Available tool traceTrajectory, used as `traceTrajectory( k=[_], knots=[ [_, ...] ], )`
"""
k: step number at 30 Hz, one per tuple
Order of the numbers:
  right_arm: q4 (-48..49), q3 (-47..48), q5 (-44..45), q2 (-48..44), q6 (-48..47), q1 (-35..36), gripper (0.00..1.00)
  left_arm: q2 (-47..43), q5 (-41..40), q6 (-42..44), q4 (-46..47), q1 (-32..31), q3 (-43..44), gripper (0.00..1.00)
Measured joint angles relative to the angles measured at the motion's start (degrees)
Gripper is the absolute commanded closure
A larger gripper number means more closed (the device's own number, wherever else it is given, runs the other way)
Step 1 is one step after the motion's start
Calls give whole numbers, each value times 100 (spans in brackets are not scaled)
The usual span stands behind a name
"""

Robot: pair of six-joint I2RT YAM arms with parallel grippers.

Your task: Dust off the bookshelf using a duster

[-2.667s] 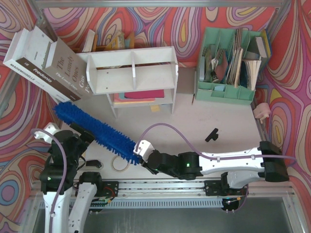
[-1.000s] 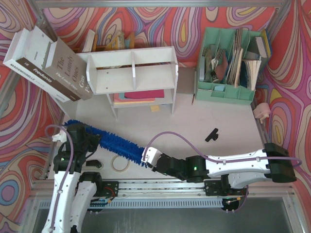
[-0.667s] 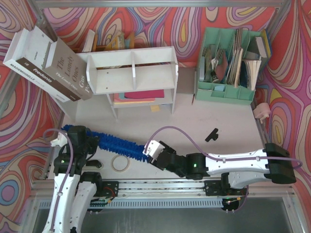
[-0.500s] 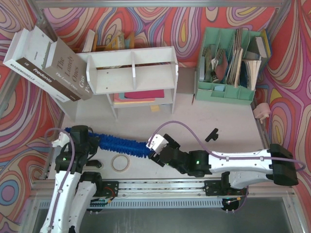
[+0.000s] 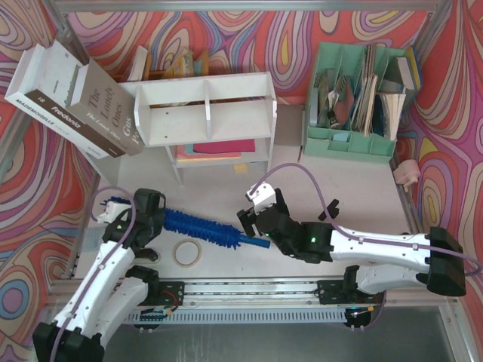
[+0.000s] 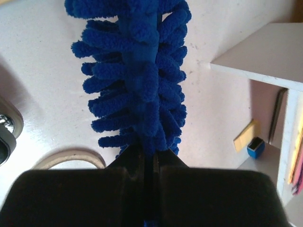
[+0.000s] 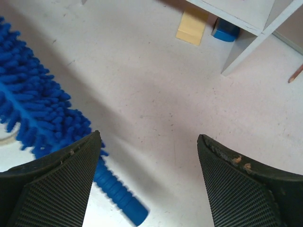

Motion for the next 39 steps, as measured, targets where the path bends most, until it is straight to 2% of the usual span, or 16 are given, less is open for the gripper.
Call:
traceTrajectory(
  k=[7,13,22,24,26,30,33,36,39],
  knots=[
    [-205,219,142,149,807,-35,25,654,-389,-769,470,-240,-127,100],
    [-343,216,188,140,1075,-35,19,1320,-612,-1209,1051,-262,-125,100],
    [-400,98,245,-116,1305,-35,18,2485,-863,-1189,1858,-271,136,100],
    [-459,94,271,-116,1353,-35,18,2643,-850,-1211,2039,-271,140,100],
    [-525,92,317,-116,1377,-35,18,2780,-824,-1244,2194,-271,127,96],
    [-573,92,413,-116,1412,-35,18,3001,-787,-1316,2345,-273,120,96],
    [-608,92,481,-116,1416,-35,18,3042,-785,-1322,2356,-273,120,87],
    [-695,92,581,-118,1469,-35,18,3042,-789,-1342,2347,-273,120,83],
    [-787,92,704,-177,1530,-35,18,3042,-791,-1351,2310,-273,118,66]
  ],
)
